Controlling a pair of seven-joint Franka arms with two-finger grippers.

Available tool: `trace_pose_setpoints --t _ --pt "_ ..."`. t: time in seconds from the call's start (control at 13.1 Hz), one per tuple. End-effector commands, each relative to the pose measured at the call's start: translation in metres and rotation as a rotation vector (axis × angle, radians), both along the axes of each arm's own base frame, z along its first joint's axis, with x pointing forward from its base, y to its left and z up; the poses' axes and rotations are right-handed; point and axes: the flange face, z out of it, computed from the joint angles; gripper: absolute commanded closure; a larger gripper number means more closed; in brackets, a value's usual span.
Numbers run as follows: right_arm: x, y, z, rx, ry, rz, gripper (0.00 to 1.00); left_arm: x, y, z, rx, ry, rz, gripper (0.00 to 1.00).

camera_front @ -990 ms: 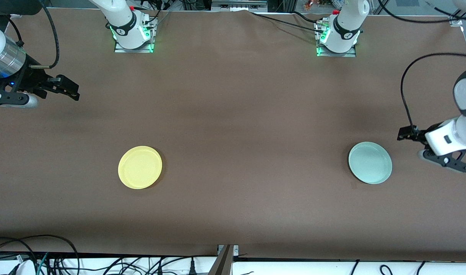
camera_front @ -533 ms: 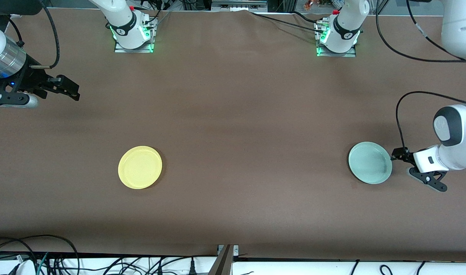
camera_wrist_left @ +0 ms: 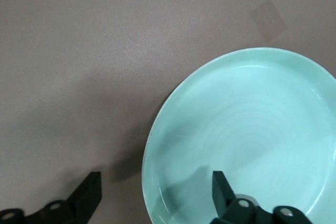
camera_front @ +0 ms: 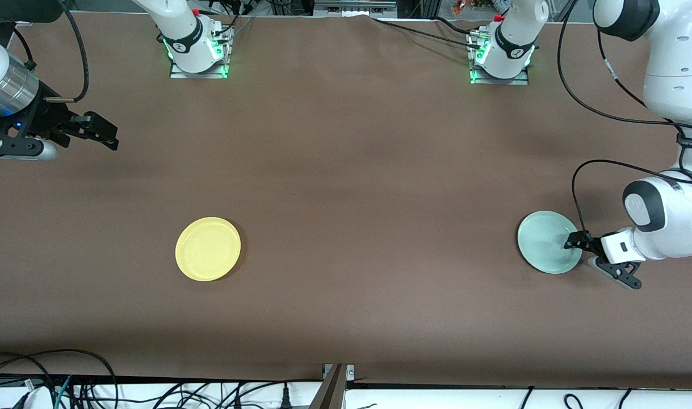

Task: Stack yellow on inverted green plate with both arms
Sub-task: 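Lower the left gripper to the green plate's rim and grasp it, then lift the green plate with the left gripper, flipping it on edge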

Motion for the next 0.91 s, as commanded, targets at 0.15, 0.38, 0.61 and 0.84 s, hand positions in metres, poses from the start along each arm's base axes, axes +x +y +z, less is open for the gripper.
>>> trace_pose_setpoints --t 0.15,0.38,0.61,0.84 --pt "-0.004 0.002 0.001 0.002 -0.009 0.004 0.0 0.006 0.003 0.002 -0.029 -0.019 -0.006 1.0" --pt "-0.003 0.002 0.0 0.002 -0.007 0.004 0.0 0.011 0.001 0.013 -0.006 -0.032 -0.028 1.0" --pt "-0.003 0.002 0.0 0.002 -0.007 0.004 0.0 0.022 -0.002 0.035 0.038 -0.058 -0.062 1.0" --pt "-0.003 0.002 -0.001 0.002 -0.007 0.004 0.0 0.038 -0.054 0.106 0.242 -0.093 -0.272 1.0"
